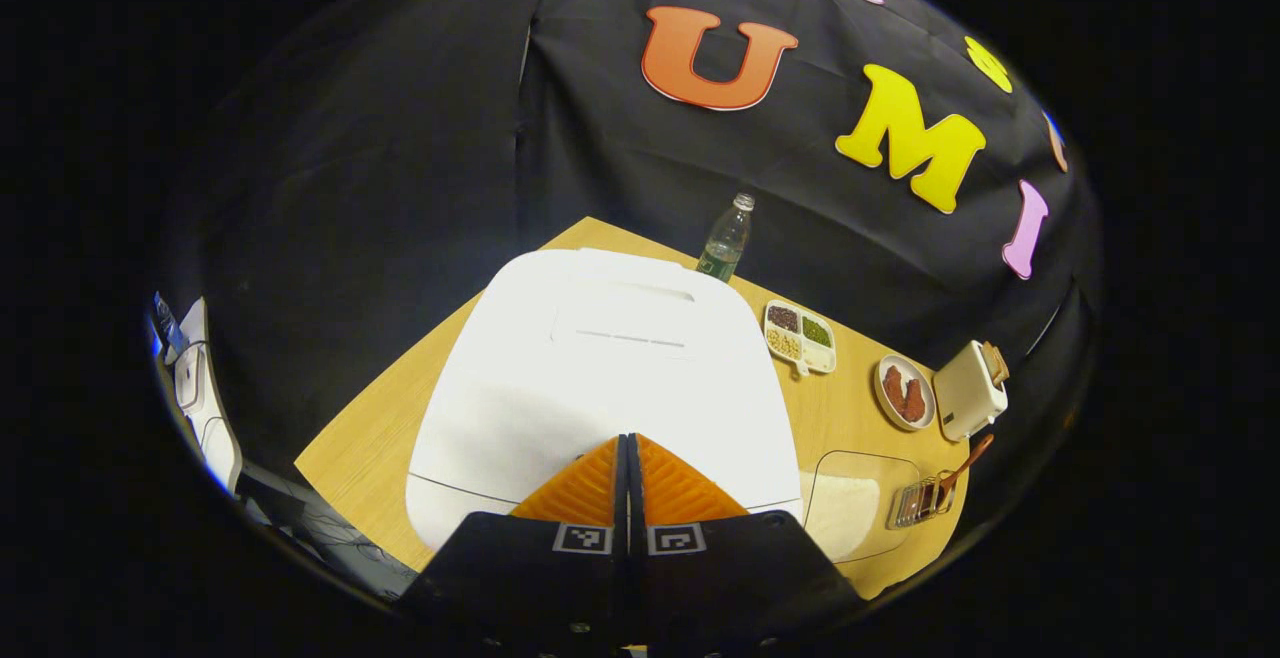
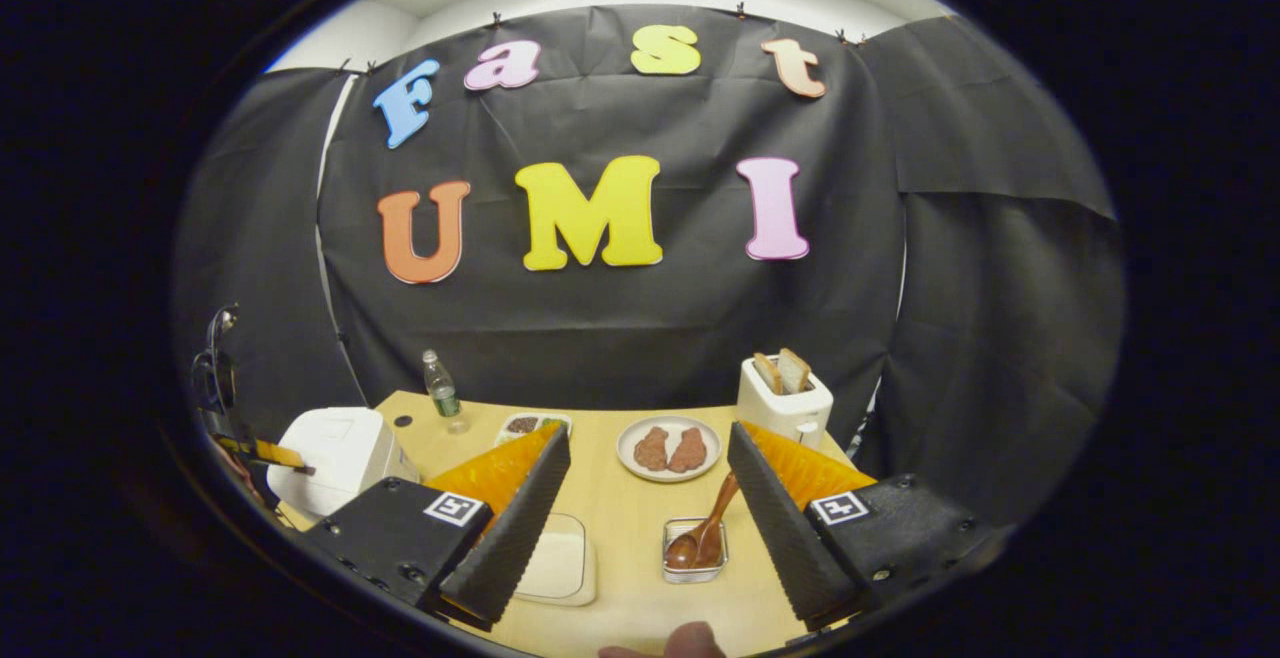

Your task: Close the left gripper, press the button to open the rice cooker; take a wooden spoon from the chopstick holder with the right hand, scoop a spoonful of rice and pour it into the rice cooker, then put the wooden spoon back into the chopstick holder.

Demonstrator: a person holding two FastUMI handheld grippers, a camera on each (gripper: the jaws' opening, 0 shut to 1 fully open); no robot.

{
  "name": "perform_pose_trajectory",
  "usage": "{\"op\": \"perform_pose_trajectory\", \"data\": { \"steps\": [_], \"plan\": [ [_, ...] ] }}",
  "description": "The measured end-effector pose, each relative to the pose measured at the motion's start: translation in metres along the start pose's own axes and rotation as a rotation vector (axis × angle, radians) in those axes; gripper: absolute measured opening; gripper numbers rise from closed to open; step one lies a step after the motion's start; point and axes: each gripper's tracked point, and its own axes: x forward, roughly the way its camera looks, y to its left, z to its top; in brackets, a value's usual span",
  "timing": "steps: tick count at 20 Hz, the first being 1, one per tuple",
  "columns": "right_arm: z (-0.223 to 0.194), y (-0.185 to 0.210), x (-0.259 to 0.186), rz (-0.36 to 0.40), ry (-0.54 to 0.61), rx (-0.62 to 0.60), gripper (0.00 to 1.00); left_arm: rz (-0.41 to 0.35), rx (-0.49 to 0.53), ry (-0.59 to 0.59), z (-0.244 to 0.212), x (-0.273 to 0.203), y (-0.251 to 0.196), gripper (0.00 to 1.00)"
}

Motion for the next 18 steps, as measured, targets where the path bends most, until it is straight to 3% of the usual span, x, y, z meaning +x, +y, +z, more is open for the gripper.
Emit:
{"op": "perform_pose_trajectory", "data": {
  "steps": [5, 8, 12, 14, 15, 16, 18],
  "plan": [
    [-0.005, 0.004, -0.003, 0.003, 0.001, -0.018, 0.99, 0.004, -0.014, 0.021, -0.014, 0.007, 0.002, 0.00],
    [-0.010, 0.009, -0.005, 0.022, 0.011, 0.003, 1.00, 0.029, 0.041, 0.016, -0.013, 0.003, 0.002, 0.00],
    [0.000, 0.006, -0.017, 0.026, -0.013, 0.010, 0.99, 0.006, 0.095, -0.096, 0.017, -0.013, -0.010, 0.05],
    [0.009, 0.002, -0.023, 0.019, -0.043, 0.011, 1.00, -0.023, 0.106, -0.220, 0.055, -0.036, -0.022, 0.17],
    [0.012, 0.001, -0.026, 0.021, -0.055, 0.016, 0.99, -0.022, 0.117, -0.291, 0.078, -0.047, -0.027, 0.36],
    [0.016, 0.001, -0.029, 0.024, -0.066, 0.019, 1.00, -0.009, 0.128, -0.361, 0.099, -0.059, -0.030, 0.67],
    [0.025, -0.004, -0.034, 0.024, -0.091, 0.018, 1.00, -0.015, 0.136, -0.482, 0.133, -0.084, -0.041, 0.84]
  ]
}}
